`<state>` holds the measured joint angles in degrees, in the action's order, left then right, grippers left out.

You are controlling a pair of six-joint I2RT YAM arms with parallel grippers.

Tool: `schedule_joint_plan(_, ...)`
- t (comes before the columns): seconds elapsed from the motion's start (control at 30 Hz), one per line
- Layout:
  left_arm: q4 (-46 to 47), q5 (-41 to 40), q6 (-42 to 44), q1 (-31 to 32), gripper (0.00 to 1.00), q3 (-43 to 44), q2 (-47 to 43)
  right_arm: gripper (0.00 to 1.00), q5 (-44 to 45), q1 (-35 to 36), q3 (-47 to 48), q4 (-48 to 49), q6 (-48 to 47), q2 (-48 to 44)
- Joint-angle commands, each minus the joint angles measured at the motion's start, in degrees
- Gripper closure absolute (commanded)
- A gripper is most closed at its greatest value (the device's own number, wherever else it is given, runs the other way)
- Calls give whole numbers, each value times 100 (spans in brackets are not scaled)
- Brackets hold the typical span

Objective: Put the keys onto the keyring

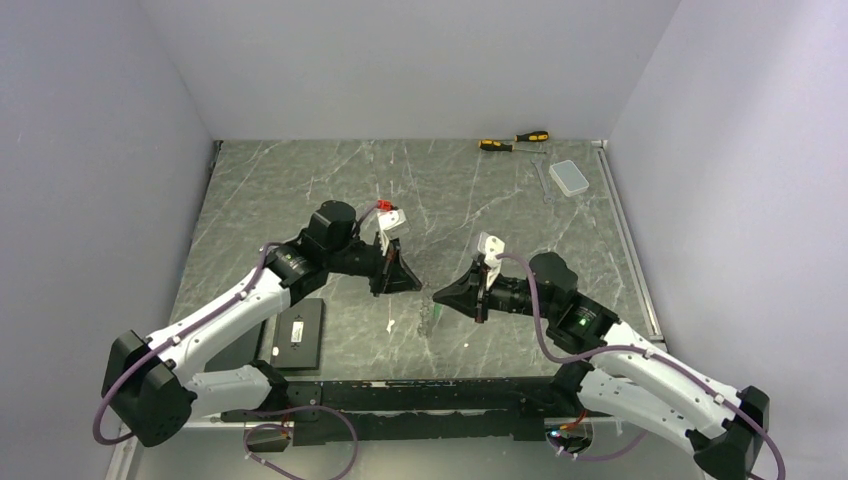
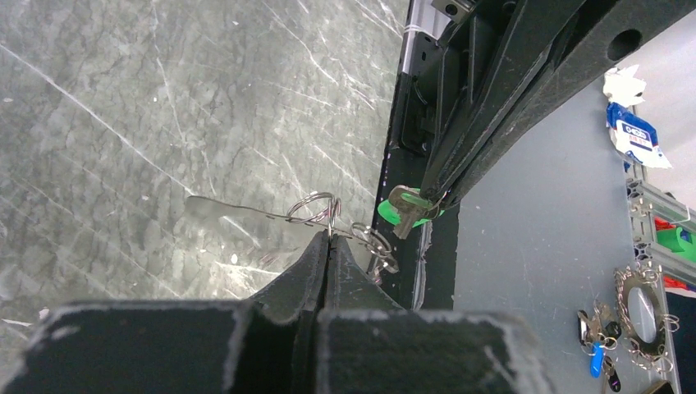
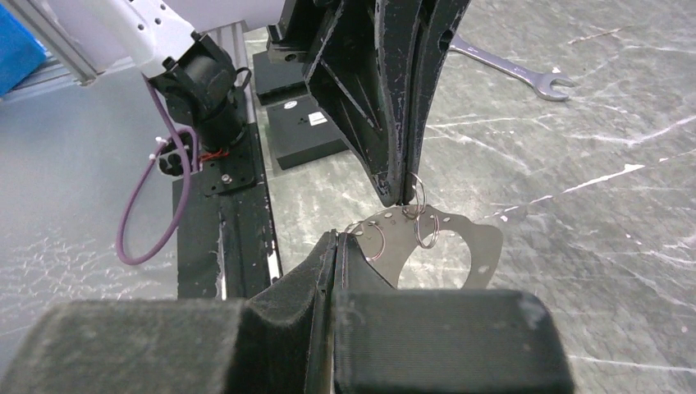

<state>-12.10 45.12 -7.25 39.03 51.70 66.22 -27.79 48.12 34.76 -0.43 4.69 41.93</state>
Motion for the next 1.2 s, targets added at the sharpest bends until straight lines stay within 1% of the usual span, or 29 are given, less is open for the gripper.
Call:
schedule_joint_plan(0.0, 302, -44, -159, 24, 100, 137, 38, 100, 137, -30, 248, 270, 234, 54)
schedule_joint_plan(0.2, 422, -139, -392, 19, 100, 90, 20, 100, 199, -39, 293, 603, 378, 280)
schedule_joint_plan(0.33, 454, -494, -540, 17, 100, 19, -54, 100, 307, -48, 357, 713, 409, 386)
schedule_joint_plan(0.43, 485, -608, -622, 20, 100, -5, -78, 100, 486, -57, 401, 738, 411, 448)
schedule_joint_plan(0.8, 529, -573, -741, 25, 100, -11, -100, 100, 614, -166, 574, 818, 461, 779)
schedule_joint_plan(1.17, 549, -488, -775, 20, 100, -11, -117, 100, 401, -365, 603, 888, 536, 941)
